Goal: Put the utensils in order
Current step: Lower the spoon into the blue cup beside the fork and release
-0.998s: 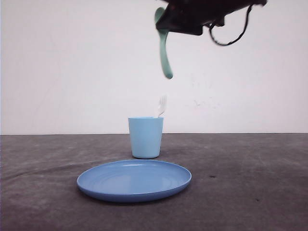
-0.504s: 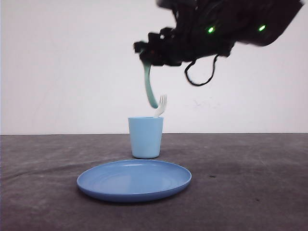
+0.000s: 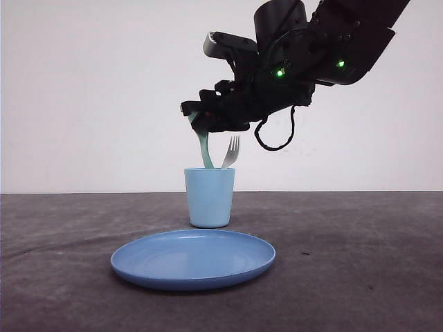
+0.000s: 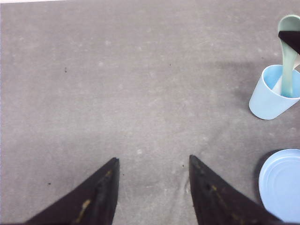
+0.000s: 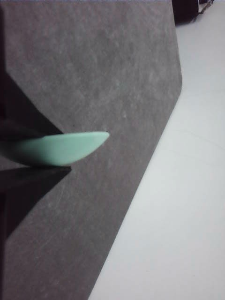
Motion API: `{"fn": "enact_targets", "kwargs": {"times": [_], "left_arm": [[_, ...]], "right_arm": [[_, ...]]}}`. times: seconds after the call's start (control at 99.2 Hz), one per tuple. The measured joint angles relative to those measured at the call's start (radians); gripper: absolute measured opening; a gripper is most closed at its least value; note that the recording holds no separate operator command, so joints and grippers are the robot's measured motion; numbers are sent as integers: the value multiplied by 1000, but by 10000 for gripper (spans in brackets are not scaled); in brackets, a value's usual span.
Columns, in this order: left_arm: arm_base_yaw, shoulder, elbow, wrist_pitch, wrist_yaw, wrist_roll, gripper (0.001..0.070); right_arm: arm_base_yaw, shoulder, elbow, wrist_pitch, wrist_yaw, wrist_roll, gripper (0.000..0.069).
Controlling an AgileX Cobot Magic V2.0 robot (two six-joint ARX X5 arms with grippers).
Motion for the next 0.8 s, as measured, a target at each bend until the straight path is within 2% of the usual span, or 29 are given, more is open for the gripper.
{"fn": "enact_targets", "kwargs": {"times": [0.101,0.161,0.333,0.443,0.625,0.796], "left_arm": [[0,0,0,0,0,0,273],[0,0,0,0,0,0,273],[0,0,0,0,0,0,273],[0,0,0,0,0,0,273],[0,0,0,0,0,0,273],[0,0,0,0,0,0,273]], "right_arm": [[0,0,0,-22,0,0,61],[0,0,0,-25,0,0,100],[1,0,0,-20,-1,0,412],[1,0,0,-18,-5,2,519],[1,-35,0,-128,-65,72,544],[1,-177,0,-293,-192,124,544]]}}
